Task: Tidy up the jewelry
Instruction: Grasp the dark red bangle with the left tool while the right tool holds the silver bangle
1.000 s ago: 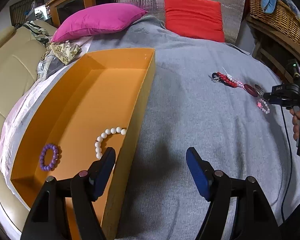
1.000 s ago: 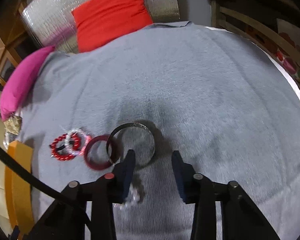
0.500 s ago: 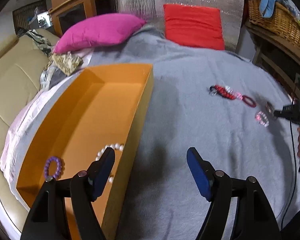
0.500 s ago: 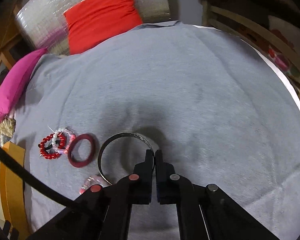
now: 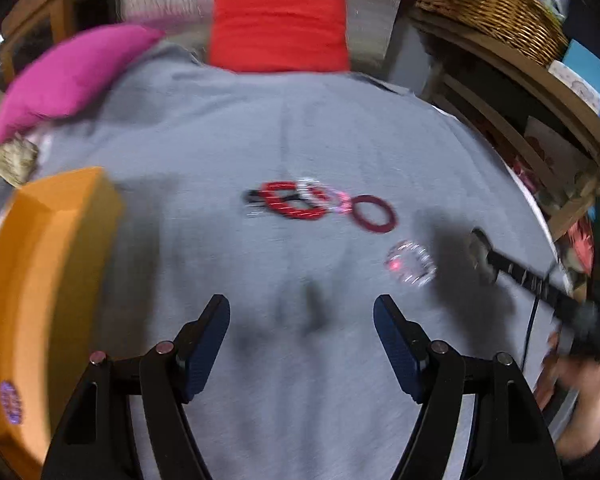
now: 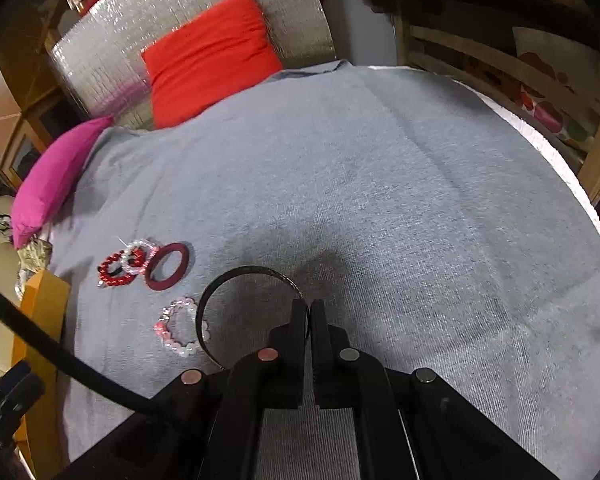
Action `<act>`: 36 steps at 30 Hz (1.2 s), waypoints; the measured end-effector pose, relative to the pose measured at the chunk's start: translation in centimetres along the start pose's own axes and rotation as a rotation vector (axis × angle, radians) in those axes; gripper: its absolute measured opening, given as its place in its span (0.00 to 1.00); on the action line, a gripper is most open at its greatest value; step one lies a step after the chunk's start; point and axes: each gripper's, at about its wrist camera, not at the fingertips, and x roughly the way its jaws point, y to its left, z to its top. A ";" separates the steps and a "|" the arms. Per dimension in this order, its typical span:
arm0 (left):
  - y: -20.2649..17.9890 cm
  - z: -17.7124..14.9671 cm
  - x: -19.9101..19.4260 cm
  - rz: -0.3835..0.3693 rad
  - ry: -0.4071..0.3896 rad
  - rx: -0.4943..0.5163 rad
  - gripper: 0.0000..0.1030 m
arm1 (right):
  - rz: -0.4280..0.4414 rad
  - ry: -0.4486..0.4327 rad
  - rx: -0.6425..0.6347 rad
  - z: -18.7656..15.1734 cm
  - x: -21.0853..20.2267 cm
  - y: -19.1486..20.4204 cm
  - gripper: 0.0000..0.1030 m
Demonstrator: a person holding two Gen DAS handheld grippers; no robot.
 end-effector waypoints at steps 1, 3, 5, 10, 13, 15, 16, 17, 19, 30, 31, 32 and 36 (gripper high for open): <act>-0.7 0.7 0.9 -0.018 0.019 -0.015 0.73 | 0.006 -0.008 0.004 -0.1 -0.2 -0.3 0.03; -2.0 2.3 3.0 -0.027 0.068 -0.053 0.73 | 0.018 -0.023 0.014 -0.4 -0.4 -0.6 0.03; -2.8 3.3 4.7 -0.033 0.105 -0.086 0.73 | 0.030 -0.028 0.018 -0.6 -0.4 -0.5 0.03; -3.6 5.3 8.2 0.009 0.152 -0.191 0.73 | 0.050 -0.036 0.031 -0.7 -0.1 -0.9 0.03; -3.3 5.6 9.4 0.033 0.171 -0.271 0.68 | 0.069 -0.028 0.037 -0.7 0.2 -1.1 0.03; -3.1 5.8 10.0 0.057 0.177 -0.307 0.62 | 0.084 -0.025 0.040 -0.7 0.3 -1.0 0.03; -3.1 6.0 10.3 0.076 0.178 -0.319 0.59 | 0.090 -0.024 0.036 -0.7 0.3 -0.9 0.03; -3.1 6.1 10.5 0.092 0.179 -0.323 0.57 | 0.095 -0.023 0.033 -0.7 0.3 -0.8 0.03; -3.2 6.3 10.5 0.133 0.175 -0.332 0.43 | 0.102 -0.024 0.035 -0.6 0.3 -0.7 0.03; 0.0 5.2 8.6 0.086 0.190 -0.282 0.05 | 0.124 -0.027 0.056 -0.6 0.1 -1.1 0.03; 0.3 4.8 8.1 0.076 0.188 -0.270 0.05 | 0.124 -0.027 0.056 -0.6 0.1 -1.0 0.03; 0.6 4.3 7.7 0.064 0.186 -0.261 0.05 | 0.125 -0.027 0.058 -0.7 0.1 -1.1 0.03; 2.0 1.9 5.2 0.023 0.157 -0.215 0.04 | 0.128 -0.034 0.058 -0.7 -0.1 -1.1 0.03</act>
